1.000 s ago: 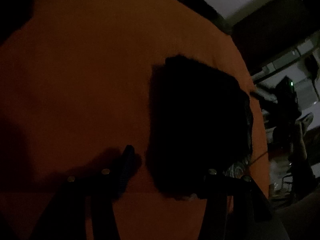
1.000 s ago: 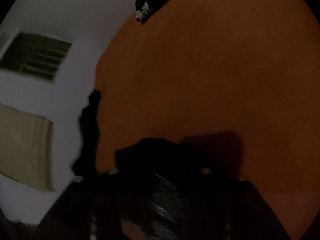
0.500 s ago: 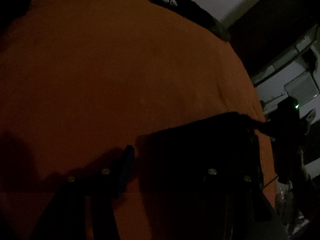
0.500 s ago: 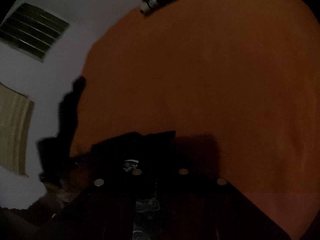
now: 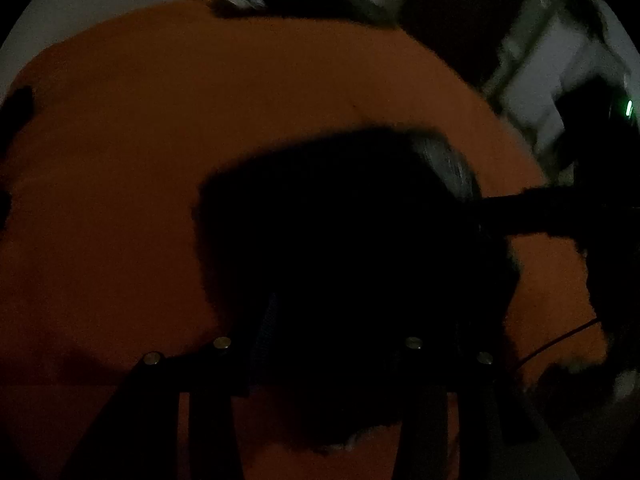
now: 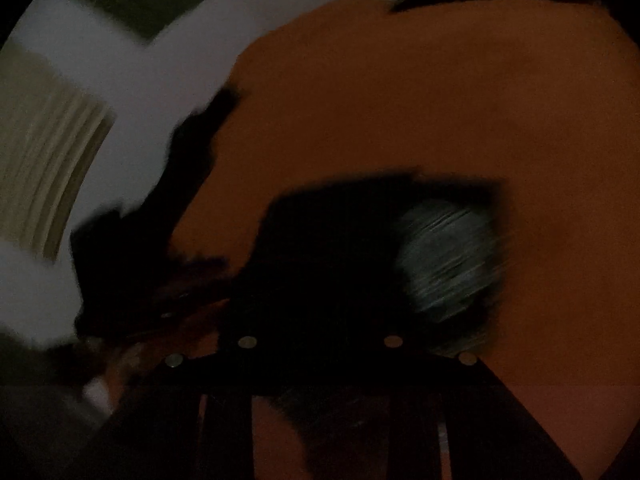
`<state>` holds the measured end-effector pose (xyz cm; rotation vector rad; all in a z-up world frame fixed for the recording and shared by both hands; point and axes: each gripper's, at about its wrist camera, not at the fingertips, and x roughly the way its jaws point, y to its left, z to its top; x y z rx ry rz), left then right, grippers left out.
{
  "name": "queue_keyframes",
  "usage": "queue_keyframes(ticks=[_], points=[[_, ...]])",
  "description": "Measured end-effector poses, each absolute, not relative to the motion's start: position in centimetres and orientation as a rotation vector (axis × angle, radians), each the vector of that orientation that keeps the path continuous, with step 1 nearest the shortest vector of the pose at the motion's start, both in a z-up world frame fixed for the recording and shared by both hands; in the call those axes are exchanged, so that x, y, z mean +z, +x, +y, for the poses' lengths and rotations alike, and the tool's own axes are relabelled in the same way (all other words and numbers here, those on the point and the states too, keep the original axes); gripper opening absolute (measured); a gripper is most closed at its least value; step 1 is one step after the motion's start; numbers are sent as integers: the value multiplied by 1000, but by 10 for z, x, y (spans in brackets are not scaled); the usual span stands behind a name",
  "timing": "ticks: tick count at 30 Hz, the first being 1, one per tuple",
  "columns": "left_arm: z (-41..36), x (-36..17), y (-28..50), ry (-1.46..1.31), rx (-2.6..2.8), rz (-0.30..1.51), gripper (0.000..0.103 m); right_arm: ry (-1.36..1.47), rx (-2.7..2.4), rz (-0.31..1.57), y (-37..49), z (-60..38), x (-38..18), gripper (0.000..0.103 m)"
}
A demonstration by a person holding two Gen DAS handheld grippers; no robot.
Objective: Fold clothes
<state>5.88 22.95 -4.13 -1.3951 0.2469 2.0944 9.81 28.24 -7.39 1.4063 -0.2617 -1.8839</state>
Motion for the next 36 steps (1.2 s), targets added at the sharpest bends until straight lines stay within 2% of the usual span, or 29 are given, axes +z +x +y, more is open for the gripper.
queue_keyframes(ticks=[2, 3, 4, 8, 13, 15, 17, 19, 21, 23, 27, 31, 33, 36], points=[[228, -65, 76, -1411, 2106, 376, 45, 1483, -1862, -169, 113, 271, -100, 20], [221, -74, 81, -1422, 2108, 403, 45, 1515, -1870, -162, 118, 277, -111, 5], [212, -73, 82, -1435, 2103, 369, 47, 1531, -1883, -203, 121, 291, -121, 0], [180, -62, 86, -1470, 2098, 265, 47, 1559, -1935, -376, 133, 334, -133, 0], [183, -41, 99, -1414, 2044, 233, 48, 1459, -1946, -385, 150, 344, -110, 5], [194, -56, 105, -1442, 2012, 270, 48, 1497, -1938, -363, 154, 341, -122, 5], [195, -72, 117, -1469, 2002, 335, 48, 1535, -1929, -341, 158, 339, -134, 0], [184, -72, 127, -1459, 2000, 340, 49, 1573, -1936, -389, 161, 351, -140, 0], [172, -64, 128, -1476, 2012, 326, 49, 1582, -1931, -406, 164, 358, -134, 0], [169, -49, 126, -1439, 2045, 303, 49, 1560, -1896, -345, 168, 348, -122, 4], [188, -26, 117, -1325, 2037, 223, 49, 1471, -1806, -326, 171, 325, -109, 4], [206, -48, 106, -1381, 1983, 222, 49, 1519, -1775, -199, 178, 309, -131, 4], [199, -68, 109, -1441, 1983, 238, 49, 1560, -1778, -240, 180, 323, -143, 0], [173, -69, 117, -1450, 2005, 223, 49, 1595, -1815, -311, 181, 363, -149, 0]])
